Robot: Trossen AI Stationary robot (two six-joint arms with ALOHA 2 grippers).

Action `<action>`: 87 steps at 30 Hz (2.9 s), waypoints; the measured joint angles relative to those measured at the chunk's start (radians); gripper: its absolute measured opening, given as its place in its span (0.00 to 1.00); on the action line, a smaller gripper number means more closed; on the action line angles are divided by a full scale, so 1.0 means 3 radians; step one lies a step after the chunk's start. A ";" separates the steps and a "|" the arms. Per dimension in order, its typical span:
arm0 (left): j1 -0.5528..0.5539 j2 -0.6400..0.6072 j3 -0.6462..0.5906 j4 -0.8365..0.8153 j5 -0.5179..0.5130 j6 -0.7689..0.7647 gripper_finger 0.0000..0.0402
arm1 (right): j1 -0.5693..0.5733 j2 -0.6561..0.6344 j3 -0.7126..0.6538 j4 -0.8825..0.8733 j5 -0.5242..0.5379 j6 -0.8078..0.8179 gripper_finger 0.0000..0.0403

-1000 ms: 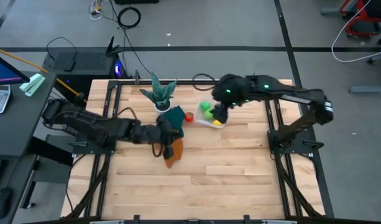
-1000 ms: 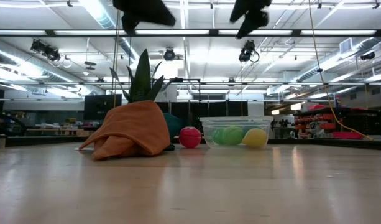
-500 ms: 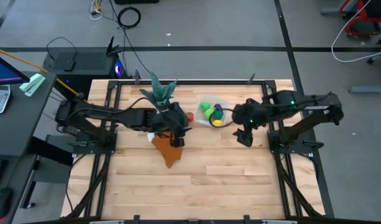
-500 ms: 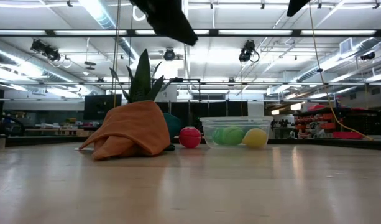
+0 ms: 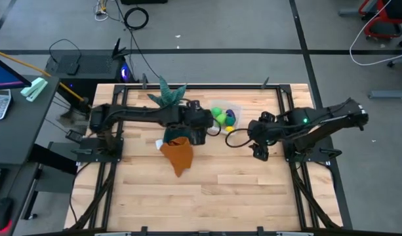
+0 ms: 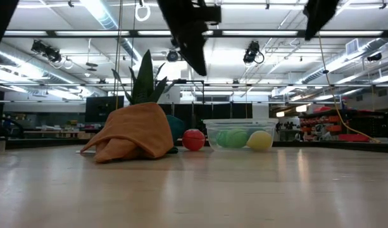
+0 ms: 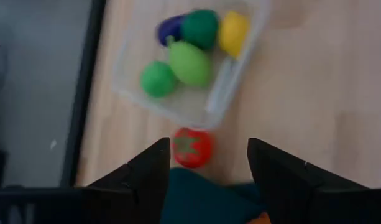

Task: Pick and placing Produce into tupperware
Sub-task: Put the red tomato into the transparent bin

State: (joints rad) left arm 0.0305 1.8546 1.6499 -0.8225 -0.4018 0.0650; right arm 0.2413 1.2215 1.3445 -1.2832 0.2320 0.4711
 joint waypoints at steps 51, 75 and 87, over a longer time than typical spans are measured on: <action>0.0793 0.0683 0.0228 -0.0123 -0.0078 0.0024 0.51 | 0.1302 0.0049 -0.2009 0.2747 0.1798 -0.2242 0.71; 0.0811 0.0745 0.0206 0.0048 0.0303 0.0373 0.71 | 0.1302 0.0049 -0.2009 0.2734 0.1624 -0.1801 0.71; 0.0738 0.0950 0.0208 -0.0020 0.0312 0.0365 0.83 | 0.1302 0.0047 -0.2008 0.2706 0.1605 -0.1716 0.71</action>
State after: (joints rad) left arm 0.2520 2.1395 1.7123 -0.8285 -0.3083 0.1745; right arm 0.6319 1.2358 0.7422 -0.4715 0.7135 -0.0436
